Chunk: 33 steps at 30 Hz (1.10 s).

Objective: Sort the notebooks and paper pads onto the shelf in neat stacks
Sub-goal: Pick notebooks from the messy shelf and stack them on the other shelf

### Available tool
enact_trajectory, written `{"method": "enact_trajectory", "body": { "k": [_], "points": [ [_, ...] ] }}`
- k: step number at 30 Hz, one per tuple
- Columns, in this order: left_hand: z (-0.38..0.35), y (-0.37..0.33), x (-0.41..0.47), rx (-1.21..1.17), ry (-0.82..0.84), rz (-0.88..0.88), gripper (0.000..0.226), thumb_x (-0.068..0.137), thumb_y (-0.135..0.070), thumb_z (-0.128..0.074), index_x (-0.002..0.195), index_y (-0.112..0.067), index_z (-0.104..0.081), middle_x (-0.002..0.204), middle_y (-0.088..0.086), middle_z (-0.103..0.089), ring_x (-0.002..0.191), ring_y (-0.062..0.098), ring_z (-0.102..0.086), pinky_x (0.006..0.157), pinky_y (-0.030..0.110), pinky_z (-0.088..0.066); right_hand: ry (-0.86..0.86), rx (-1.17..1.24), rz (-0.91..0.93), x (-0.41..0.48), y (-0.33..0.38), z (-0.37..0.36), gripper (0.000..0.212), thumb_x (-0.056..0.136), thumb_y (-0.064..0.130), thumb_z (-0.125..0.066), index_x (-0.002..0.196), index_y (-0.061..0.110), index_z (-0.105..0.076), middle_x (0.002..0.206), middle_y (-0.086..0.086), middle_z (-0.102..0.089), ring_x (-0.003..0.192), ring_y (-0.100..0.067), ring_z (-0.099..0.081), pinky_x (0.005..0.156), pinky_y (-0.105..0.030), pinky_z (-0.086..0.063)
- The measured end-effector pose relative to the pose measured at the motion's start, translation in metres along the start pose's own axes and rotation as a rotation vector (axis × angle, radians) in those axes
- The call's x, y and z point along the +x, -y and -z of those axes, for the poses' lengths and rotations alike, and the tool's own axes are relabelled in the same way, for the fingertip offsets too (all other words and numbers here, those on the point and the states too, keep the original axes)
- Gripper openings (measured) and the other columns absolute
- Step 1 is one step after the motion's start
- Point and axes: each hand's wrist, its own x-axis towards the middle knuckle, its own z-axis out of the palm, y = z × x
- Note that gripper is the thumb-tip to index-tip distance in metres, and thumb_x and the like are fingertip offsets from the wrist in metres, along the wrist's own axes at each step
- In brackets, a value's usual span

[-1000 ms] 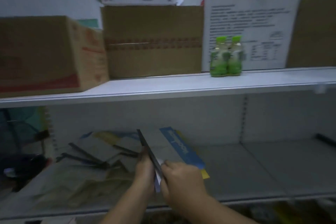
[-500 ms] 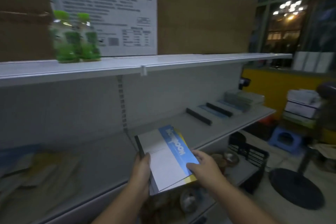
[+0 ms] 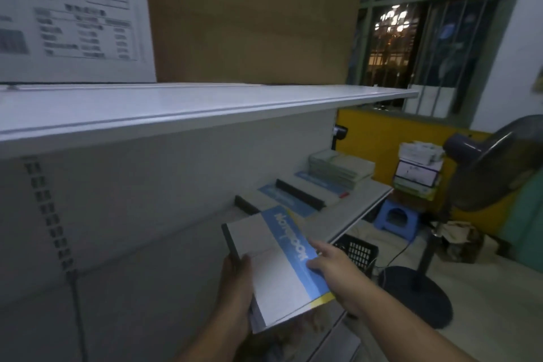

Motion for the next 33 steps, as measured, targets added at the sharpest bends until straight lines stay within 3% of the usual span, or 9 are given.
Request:
{"method": "enact_trajectory", "body": {
  "k": [8,12,18,22,25,27,29,31,33],
  "points": [
    [-0.079,-0.004,0.072,0.037,-0.014,-0.008,0.015,0.099,-0.02,-0.044,0.113,-0.027,-0.047,0.111,0.006,-0.059,0.101,0.025,-0.058,0.098,0.048,-0.046,0.296,0.109,-0.157,0.083,0.009,0.074,0.081,0.082,0.002,-0.061,0.147,0.035,-0.026,0.152,0.005,-0.03,0.135,-0.03,-0.038,0.105,-0.044,-0.043],
    [-0.114,-0.008,0.105,0.1,-0.059,-0.02,0.015,0.099,-0.016,-0.043,0.114,-0.021,-0.044,0.105,0.011,-0.058,0.093,0.028,-0.058,0.092,0.042,-0.048,0.15,0.086,-0.062,0.124,0.023,0.094,0.047,0.087,-0.005,-0.056,0.127,0.018,-0.051,0.117,-0.007,-0.061,0.108,-0.03,-0.061,0.092,-0.044,-0.051],
    [-0.131,-0.017,0.148,0.206,-0.231,-0.02,0.016,0.092,-0.002,-0.047,0.101,-0.014,-0.053,0.078,0.011,-0.054,0.072,0.025,-0.052,0.072,0.034,-0.039,0.154,-0.276,0.12,0.199,0.046,0.09,0.028,0.09,0.0,-0.053,0.107,0.02,-0.062,0.102,0.003,-0.061,0.077,-0.002,-0.057,0.056,-0.011,-0.042],
    [-0.127,-0.013,0.163,0.344,-0.329,-0.02,0.019,0.085,0.005,-0.048,0.089,-0.009,-0.061,0.08,0.019,-0.056,0.071,0.024,-0.05,0.068,0.03,-0.033,0.205,-0.413,0.21,0.243,0.042,0.081,0.023,0.09,0.0,-0.05,0.106,0.006,-0.064,0.102,-0.009,-0.065,0.083,-0.021,-0.058,0.064,-0.024,-0.043],
    [-0.131,-0.007,0.167,0.417,-0.319,-0.035,0.038,0.086,-0.003,-0.058,0.122,-0.013,-0.06,0.109,0.008,-0.066,0.085,0.019,-0.061,0.078,0.028,-0.05,0.239,-0.516,0.245,0.267,0.04,0.07,0.012,0.089,0.0,-0.049,0.087,0.003,-0.06,0.088,-0.015,-0.063,0.065,-0.017,-0.051,0.057,-0.029,-0.043],
    [-0.138,-0.002,0.157,0.467,-0.249,-0.072,0.056,0.086,-0.005,-0.065,0.135,-0.021,-0.044,0.117,-0.011,-0.054,0.095,0.005,-0.056,0.077,0.009,-0.046,0.267,-0.566,0.249,0.28,0.037,0.064,0.015,0.09,0.002,-0.049,0.084,0.012,-0.059,0.079,-0.005,-0.059,0.061,-0.011,-0.047,0.048,-0.02,-0.04],
    [-0.141,0.01,0.148,0.621,-0.168,-0.11,0.088,0.074,-0.022,-0.08,0.144,-0.022,-0.026,0.132,-0.014,-0.033,0.114,-0.003,-0.037,0.07,-0.012,-0.026,0.283,-0.642,0.262,0.29,0.032,0.059,0.012,0.091,0.008,-0.049,0.098,0.009,-0.059,0.093,-0.007,-0.061,0.067,-0.012,-0.048,0.048,-0.016,-0.033],
    [-0.135,0.031,0.15,0.799,-0.113,-0.123,0.134,0.048,-0.064,-0.081,0.15,-0.019,-0.007,0.147,-0.014,0.0,0.131,-0.004,-0.013,0.085,-0.012,-0.016,0.308,-0.774,0.3,0.293,0.027,0.057,0.018,0.093,0.012,-0.047,0.108,0.007,-0.054,0.104,-0.01,-0.059,0.07,-0.015,-0.047,0.055,-0.02,-0.036],
    [-0.125,0.049,0.153,1.003,-0.136,-0.168,0.13,0.055,-0.072,-0.072,0.15,-0.023,0.002,0.142,-0.017,0.027,0.143,0.003,-0.01,0.101,0.003,-0.023,0.32,-0.83,0.355,0.291,0.026,0.054,0.018,0.093,0.015,-0.046,0.109,0.009,-0.051,0.093,-0.009,-0.057,0.068,-0.014,-0.047,0.058,-0.026,-0.042]
  ]
}}
